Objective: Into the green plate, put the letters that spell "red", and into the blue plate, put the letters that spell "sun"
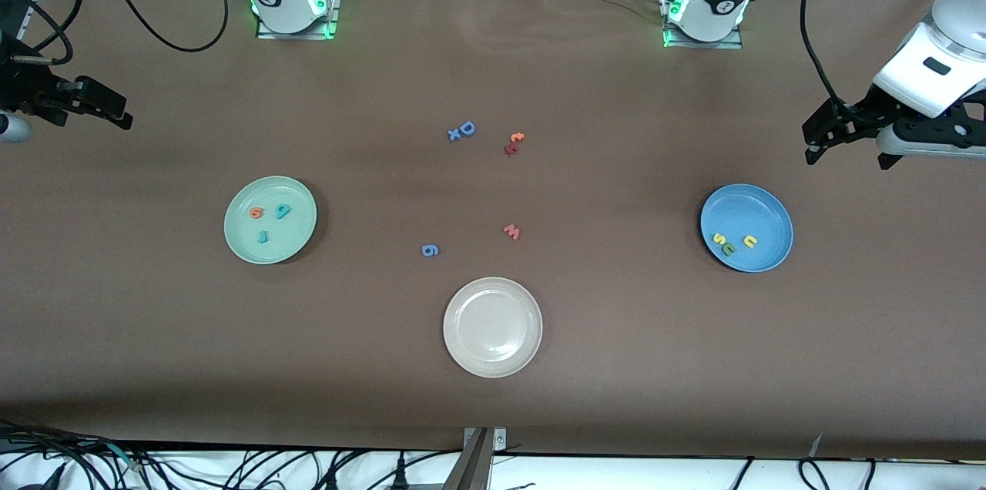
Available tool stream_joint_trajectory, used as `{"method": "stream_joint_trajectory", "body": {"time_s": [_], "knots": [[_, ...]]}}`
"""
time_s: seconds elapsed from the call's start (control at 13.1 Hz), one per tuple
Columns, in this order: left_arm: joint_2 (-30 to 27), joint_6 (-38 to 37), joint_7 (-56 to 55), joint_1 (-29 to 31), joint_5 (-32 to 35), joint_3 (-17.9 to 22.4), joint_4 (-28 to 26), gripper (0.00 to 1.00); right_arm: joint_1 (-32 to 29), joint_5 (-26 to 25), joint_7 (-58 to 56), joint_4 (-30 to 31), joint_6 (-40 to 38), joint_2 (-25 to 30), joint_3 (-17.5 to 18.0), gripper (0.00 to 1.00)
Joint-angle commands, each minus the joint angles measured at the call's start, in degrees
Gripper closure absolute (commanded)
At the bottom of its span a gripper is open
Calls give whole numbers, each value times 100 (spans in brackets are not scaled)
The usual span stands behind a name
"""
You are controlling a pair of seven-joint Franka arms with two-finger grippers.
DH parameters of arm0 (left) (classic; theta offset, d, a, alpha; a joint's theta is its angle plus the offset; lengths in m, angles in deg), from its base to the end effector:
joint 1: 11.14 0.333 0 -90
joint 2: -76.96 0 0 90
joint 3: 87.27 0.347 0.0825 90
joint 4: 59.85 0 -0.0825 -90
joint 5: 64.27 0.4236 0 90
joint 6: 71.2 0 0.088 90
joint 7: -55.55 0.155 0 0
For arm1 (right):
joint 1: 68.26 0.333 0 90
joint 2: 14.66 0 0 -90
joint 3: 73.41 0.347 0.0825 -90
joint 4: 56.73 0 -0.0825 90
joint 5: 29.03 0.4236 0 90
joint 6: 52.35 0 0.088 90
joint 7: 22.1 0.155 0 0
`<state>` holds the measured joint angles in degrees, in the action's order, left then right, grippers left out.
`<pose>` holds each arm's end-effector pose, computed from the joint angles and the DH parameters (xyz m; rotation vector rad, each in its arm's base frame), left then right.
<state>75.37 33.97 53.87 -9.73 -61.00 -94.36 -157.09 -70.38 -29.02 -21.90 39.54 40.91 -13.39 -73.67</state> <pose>0.6126 -0.0545 0.5843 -3.0792 0.1239 -0.2616 0.5867 -0.0244 0.5694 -3.1396 0.0707 0.0477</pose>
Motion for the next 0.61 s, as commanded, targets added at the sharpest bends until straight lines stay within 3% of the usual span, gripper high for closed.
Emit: {"method": "stream_joint_trajectory", "body": {"time_s": [0.0, 0.15, 0.54], "knots": [[89, -23, 177, 271, -142, -99, 162, 0, 19, -54, -64, -153, -45, -74, -9, 0], [98, -15, 168, 735, -177, -484, 162, 0, 19, -54, -64, -153, -45, -74, -9, 0], [115, -14, 80, 940, -335, -539, 162, 0, 19, -54, -64, -153, -45, -74, 0, 0]]}}
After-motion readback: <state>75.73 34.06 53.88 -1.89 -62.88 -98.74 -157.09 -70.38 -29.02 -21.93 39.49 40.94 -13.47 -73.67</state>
